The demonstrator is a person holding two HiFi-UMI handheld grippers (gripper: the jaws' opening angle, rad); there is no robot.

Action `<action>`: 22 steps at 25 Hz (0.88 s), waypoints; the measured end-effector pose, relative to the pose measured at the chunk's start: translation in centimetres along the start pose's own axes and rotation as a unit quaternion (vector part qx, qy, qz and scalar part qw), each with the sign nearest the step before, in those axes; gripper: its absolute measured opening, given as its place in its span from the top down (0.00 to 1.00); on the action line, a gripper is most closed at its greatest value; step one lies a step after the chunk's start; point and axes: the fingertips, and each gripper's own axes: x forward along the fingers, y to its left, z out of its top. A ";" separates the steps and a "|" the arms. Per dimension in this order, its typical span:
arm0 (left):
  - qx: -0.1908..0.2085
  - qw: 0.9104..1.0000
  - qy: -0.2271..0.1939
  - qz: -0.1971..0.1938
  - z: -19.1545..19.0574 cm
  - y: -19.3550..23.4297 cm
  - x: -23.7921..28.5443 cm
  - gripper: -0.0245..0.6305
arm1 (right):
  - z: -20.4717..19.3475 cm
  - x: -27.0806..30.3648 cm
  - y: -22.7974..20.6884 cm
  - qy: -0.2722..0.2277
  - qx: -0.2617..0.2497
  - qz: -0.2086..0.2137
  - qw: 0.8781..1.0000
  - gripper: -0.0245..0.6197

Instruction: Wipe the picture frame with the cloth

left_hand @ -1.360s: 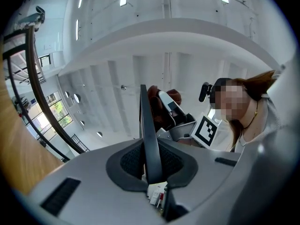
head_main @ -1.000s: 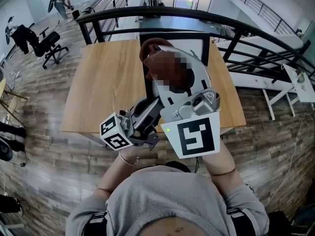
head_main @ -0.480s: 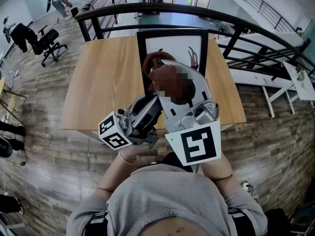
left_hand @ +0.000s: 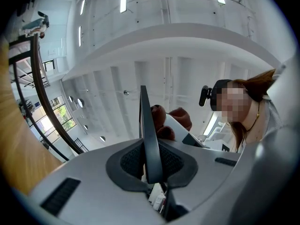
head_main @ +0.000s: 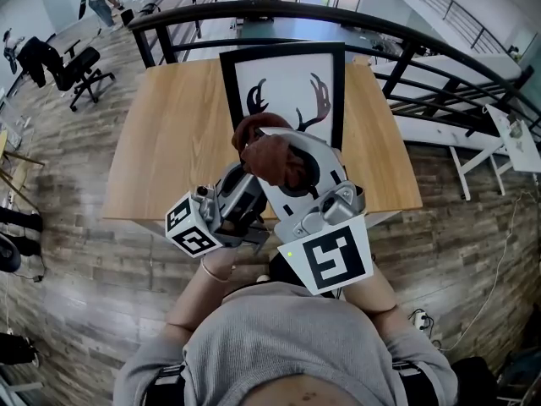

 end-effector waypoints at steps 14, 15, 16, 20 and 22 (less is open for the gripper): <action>-0.025 0.999 -0.036 0.027 1.3 2.2 0.2 0.90 | -0.7 -0.7 1.2 -0.048 0.112 0.035 0.992 0.89; -0.026 0.999 -0.038 0.029 1.4 2.4 0.1 0.90 | -0.7 -0.7 1.2 -0.055 0.121 0.036 0.991 0.89; -0.026 0.998 -0.039 0.030 1.3 2.5 0.0 0.90 | -0.9 -0.8 1.3 -0.058 0.125 0.037 0.990 0.89; -0.028 0.998 -0.049 0.037 1.3 2.9 -0.1 0.90 | -1.4 -1.0 1.6 -0.061 0.136 0.052 0.987 0.89; -0.033 0.997 -0.058 0.038 1.3 3.0 -0.1 0.90 | -1.4 -1.3 1.8 -0.064 0.145 0.066 0.985 0.89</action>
